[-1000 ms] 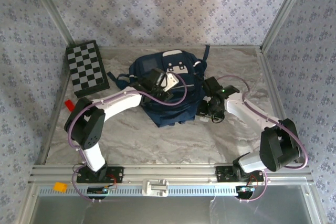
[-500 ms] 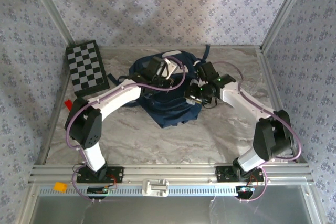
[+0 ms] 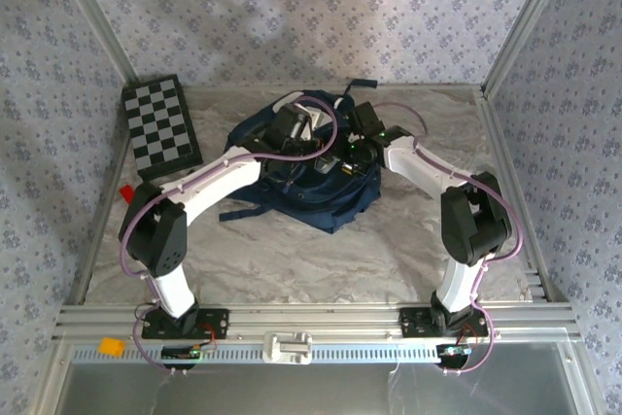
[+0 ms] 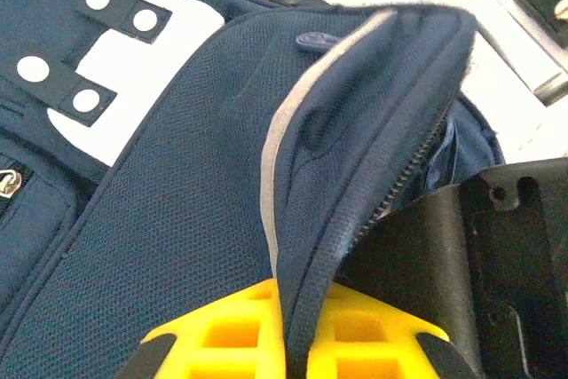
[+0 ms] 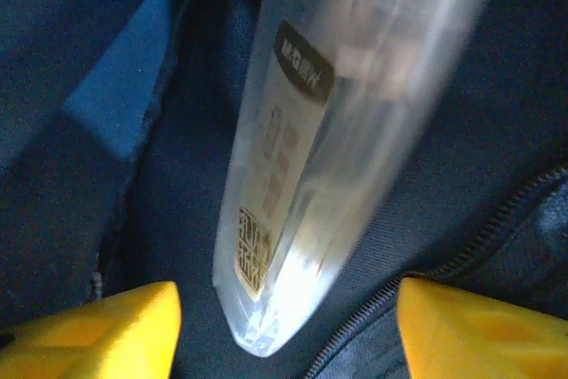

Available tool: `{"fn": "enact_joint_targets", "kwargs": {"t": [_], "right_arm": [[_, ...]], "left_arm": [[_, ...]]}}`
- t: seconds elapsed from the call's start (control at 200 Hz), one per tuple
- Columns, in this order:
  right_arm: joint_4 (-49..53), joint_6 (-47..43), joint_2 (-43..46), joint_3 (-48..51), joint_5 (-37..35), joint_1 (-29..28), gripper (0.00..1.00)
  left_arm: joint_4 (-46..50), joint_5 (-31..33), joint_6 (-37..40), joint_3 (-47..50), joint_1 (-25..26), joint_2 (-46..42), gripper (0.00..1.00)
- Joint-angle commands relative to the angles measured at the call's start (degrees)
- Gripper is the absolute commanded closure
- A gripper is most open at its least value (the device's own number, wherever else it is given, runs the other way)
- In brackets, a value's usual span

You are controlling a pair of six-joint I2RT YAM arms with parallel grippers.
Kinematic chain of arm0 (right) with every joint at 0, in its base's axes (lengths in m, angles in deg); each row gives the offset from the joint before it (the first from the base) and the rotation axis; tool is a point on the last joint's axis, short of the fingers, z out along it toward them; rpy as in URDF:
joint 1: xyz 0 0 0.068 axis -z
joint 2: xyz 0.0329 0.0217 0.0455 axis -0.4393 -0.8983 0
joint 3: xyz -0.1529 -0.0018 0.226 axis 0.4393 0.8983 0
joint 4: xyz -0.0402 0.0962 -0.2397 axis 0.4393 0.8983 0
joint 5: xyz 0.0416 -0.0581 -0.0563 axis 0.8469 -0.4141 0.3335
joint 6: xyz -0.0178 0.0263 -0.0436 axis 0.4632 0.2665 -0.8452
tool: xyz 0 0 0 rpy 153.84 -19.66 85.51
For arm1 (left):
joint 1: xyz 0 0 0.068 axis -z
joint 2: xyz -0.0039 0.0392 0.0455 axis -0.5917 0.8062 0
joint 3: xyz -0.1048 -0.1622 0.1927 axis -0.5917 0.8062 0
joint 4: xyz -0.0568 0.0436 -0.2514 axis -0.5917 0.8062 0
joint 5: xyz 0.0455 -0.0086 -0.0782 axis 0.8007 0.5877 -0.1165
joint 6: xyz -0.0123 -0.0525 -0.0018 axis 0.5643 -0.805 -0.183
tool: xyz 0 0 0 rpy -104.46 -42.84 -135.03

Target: Pack the student bag

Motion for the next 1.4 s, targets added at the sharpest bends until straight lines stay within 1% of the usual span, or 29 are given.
{"fn": "enact_joint_targets", "kwargs": {"t": [0.0,0.11,0.185,0.235,0.275,0.33,0.37,0.46,0.57,0.615,0.685,0.73,0.785,0.86,0.895,1.025,1.094,1.234,1.299,1.394], "right_arm": [[-3.91,0.41,2.35,0.03,2.01,0.3,0.25],[-3.91,-0.38,5.56,2.95,0.51,0.97,0.27],[-7.46,1.3,6.1,5.26,1.79,2.61,0.4],[-10.88,2.05,5.15,5.83,3.67,3.38,0.46],[-11.31,2.02,3.58,4.8,4.07,3.59,0.51],[-10.6,2.21,1.06,2.97,4.67,3.29,0.62],[-10.92,2.77,-0.38,2.31,5.26,2.66,0.64],[-13.9,4.13,-1.84,3.09,4.79,1.05,0.63],[-17.37,4.33,-1.72,3.56,6.71,0.64,0.64],[-16.59,3.14,-0.22,4.14,5.54,0.5,0.63],[-12.74,0.89,2.93,5.42,2.61,0.4,0.6],[-10.63,-0.26,5.08,6.69,1.52,0.5,0.58],[-8.72,-1.37,7.31,8.41,1.15,0.85,0.57],[-5.27,-3.12,10.67,9.85,-0.99,0.75,0.55],[-3.9,-3.69,12.38,12.59,-2.52,0.63,0.54],[-0.25,-4.24,17.81,16.88,-5.37,0.42,0.51],[2.19,-3.87,19.69,18.14,-6.87,-0.04,0.48],[1.62,-2.65,22.08,20.84,-8.6,-3.61,0.46],[2.47,-2.31,21.82,20.55,-9.14,-5.15,0.44],[0.78,-1.59,21.23,21.07,-9.72,-7.56,0.4]], "left_arm": [[-2.55,-3.68,-4.06,-1.57,-0.47,-2.52,1.0],[-4.43,-5.84,-4.25,0.1,-1.2,-3.27,1.0],[-4.7,-7.29,-4.11,0.14,-1.17,-3.18,1.0],[-4.9,-7.76,-4.33,0.18,-1.16,-3.0,1.0],[-5.0,-7.97,-4.33,0.13,-1.19,-2.9,1.0],[-4.82,-7.95,-4.32,0.09,-1.24,-2.67,1.0],[-4.33,-7.95,-4.5,-0.12,-1.29,-2.62,1.0],[-4.17,-7.79,-4.84,0.24,-1.34,-3.06,1.0],[-3.99,-7.96,-5.01,0.61,-1.34,-2.96,1.0],[-3.27,-8.05,-5.22,0.57,-1.47,-2.73,1.0],[-2.63,-9.0,-5.57,0.95,-1.81,-2.94,1.0],[-2.7,-9.77,-5.81,1.63,-1.91,-3.43,0.94],[-3.1,-10.96,-6.45,2.63,-1.96,-4.0,0.82],[-2.51,-14.63,-7.15,3.55,-2.24,-4.66,0.69],[-1.9,-15.47,-7.92,4.28,-2.3,-5.46,0.63],[-5.64,-16.67,-13.71,12.94,-3.55,-12.22,0.47],[-6.8,-15.95,-17.68,18.02,-5.23,-16.16,0.43],[-9.01,-14.38,-25.25,26.44,-9.58,-21.67,0.37],[-8.59,-12.52,-27.96,28.58,-11.19,-22.22,0.34],[-9.9,-14.45,-32.91,30.27,-13.81,-20.09,0.32]]}}
